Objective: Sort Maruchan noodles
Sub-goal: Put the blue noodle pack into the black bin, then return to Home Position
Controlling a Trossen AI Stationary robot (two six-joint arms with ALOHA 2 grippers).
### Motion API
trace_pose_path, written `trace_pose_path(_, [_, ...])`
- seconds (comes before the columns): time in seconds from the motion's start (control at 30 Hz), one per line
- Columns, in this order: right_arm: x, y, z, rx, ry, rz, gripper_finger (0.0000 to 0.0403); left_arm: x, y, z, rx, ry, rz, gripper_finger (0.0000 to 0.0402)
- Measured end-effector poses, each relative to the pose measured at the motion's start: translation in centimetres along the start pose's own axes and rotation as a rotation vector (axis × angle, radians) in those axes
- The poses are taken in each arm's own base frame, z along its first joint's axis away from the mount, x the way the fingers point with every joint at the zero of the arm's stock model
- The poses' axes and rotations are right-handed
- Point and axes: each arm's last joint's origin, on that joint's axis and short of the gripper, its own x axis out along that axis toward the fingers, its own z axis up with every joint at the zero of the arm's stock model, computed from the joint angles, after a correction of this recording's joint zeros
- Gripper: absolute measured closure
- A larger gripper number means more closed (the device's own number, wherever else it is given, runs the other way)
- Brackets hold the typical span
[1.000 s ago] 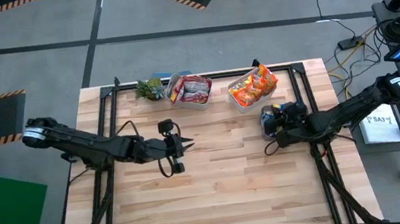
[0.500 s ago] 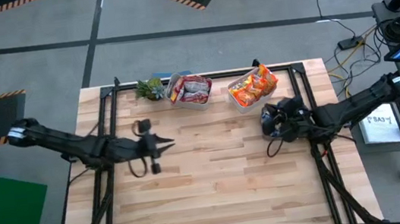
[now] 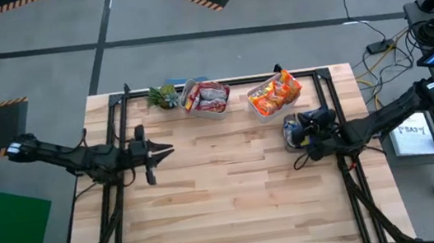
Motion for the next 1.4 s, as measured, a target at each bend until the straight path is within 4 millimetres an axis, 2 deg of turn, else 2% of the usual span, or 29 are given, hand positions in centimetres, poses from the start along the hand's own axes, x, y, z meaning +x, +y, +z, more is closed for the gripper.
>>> trace_pose_path(0.13, [0.8, -2.0, -2.9, 0.120, -0.014, -0.044, 0.0394, 0.0, 0.0, 0.2, -0.005, -0.014, 0.000, 0.0361])
trace_pose_path(0.23, [0.9, -1.7, -3.0, 0.128, -0.005, -0.023, 0.0394, 0.1, -0.1, 0.1, -0.003, -0.011, 0.000, 0.0361])
trace_pose_path(0.4, [0.2, 0.0, -0.5, 0.060, 0.000, 0.023, 0.0394, 0.3, -0.2, 0.3, -0.002, -0.026, -0.001, 0.0361])
trace_pose_path(0.67, [-1.4, 2.9, 4.7, -0.003, -0.028, 0.107, 0.0394, 0.3, -0.2, 0.3, -0.004, -0.028, -0.001, 0.0361])
trace_pose_path(0.8, [-2.1, 3.8, 6.6, -0.045, -0.003, 0.175, 0.0394, 0.3, -0.2, 0.3, 0.004, -0.028, -0.001, 0.0361])
trace_pose_path(0.93, [-2.6, 4.2, 7.7, -0.125, -0.001, 0.226, 0.0394, 0.2, -0.1, 0.2, 0.045, -0.016, 0.000, 0.0361])
trace_pose_path(1.13, [-3.1, 3.7, 8.6, -0.184, -0.044, 0.314, 0.0394, -0.5, 0.3, 0.3, 0.078, -0.017, 0.002, 0.0361])
trace_pose_path(1.4, [-3.7, 2.8, 8.8, -0.208, -0.203, 0.582, 0.0394, -1.4, 0.8, 0.5, 0.085, -0.061, 0.007, 0.0361])
